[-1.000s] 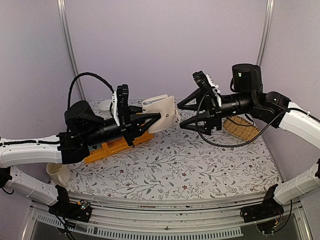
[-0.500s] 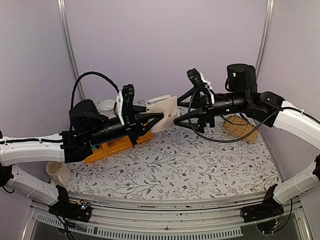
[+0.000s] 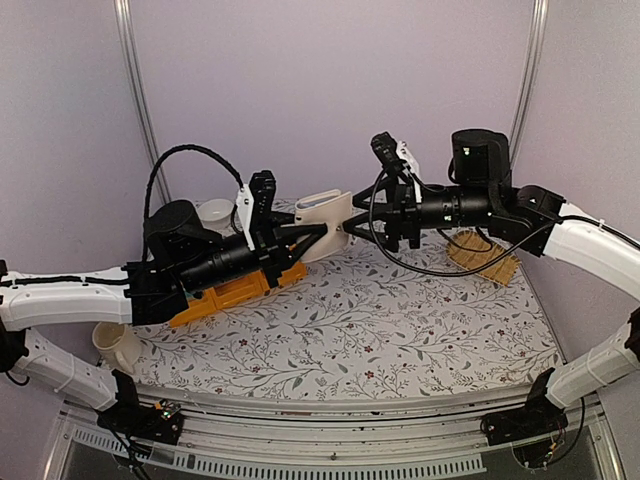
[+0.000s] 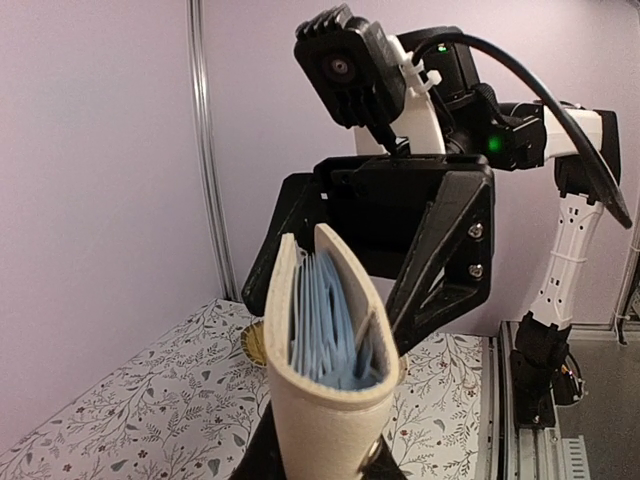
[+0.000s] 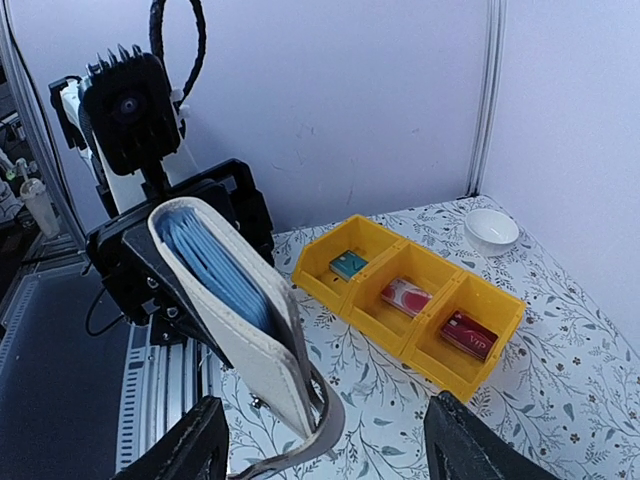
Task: Take the credit cards out of the card holder
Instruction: Unfold the card slot from the card holder.
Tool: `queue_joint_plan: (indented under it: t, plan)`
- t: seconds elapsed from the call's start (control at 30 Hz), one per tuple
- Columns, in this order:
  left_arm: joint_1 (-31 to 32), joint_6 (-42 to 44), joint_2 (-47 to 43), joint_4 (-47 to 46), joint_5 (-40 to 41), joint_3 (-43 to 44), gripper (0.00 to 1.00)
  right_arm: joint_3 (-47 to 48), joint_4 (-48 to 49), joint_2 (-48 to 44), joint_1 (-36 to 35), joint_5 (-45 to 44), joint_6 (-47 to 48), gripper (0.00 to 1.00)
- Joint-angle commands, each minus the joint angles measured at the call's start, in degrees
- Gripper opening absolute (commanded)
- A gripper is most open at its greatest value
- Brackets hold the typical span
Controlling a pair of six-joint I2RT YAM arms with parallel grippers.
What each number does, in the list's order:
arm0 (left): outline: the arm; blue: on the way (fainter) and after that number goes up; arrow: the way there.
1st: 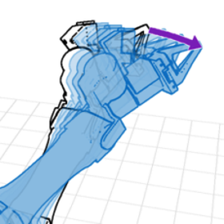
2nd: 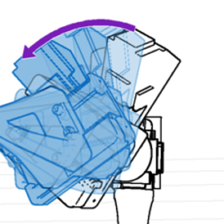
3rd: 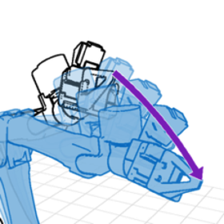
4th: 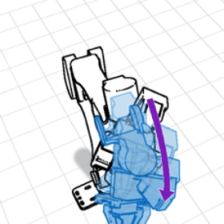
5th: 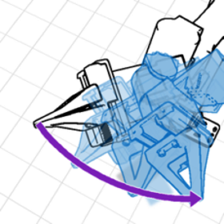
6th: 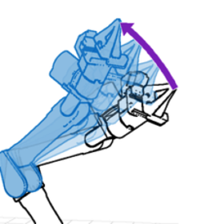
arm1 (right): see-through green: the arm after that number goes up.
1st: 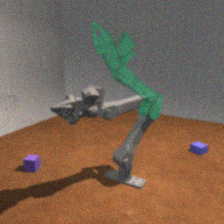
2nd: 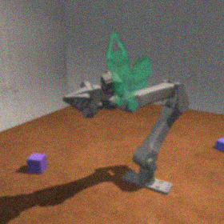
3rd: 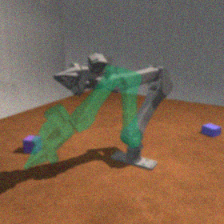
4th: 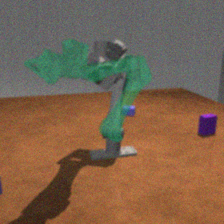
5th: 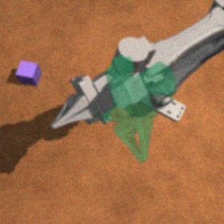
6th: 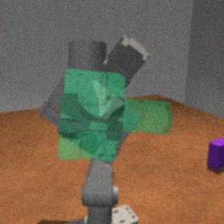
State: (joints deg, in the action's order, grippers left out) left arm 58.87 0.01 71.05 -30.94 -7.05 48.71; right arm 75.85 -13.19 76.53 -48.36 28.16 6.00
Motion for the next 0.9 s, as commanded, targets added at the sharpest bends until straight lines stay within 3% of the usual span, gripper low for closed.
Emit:
queue_joint_plan:
  t: [0.0,0.4,0.5,0.87]
  plan:
    - [0.1,0.3,-0.8,-2.3,-1.0,0.5,0.00,-0.2,-2.7,1.4,0.5,-0.5,1.7,0.63]
    - [-0.1,-0.1,-1.4,-2.4,-2.9,-0.4,0.00,-1.8,-4.0,-1.1,1.2,1.5,3.3,0.20]
    - [-0.2,-0.4,-1.3,-2.5,-3.5,-0.5,0.00,-1.9,-4.3,-1.6,1.2,2.7,3.6,0.04]
    - [-1.5,-2.5,-1.3,-1.8,-5.6,-0.9,0.00,-1.9,-7.4,-2.3,1.4,-1.6,4.8,0.01]
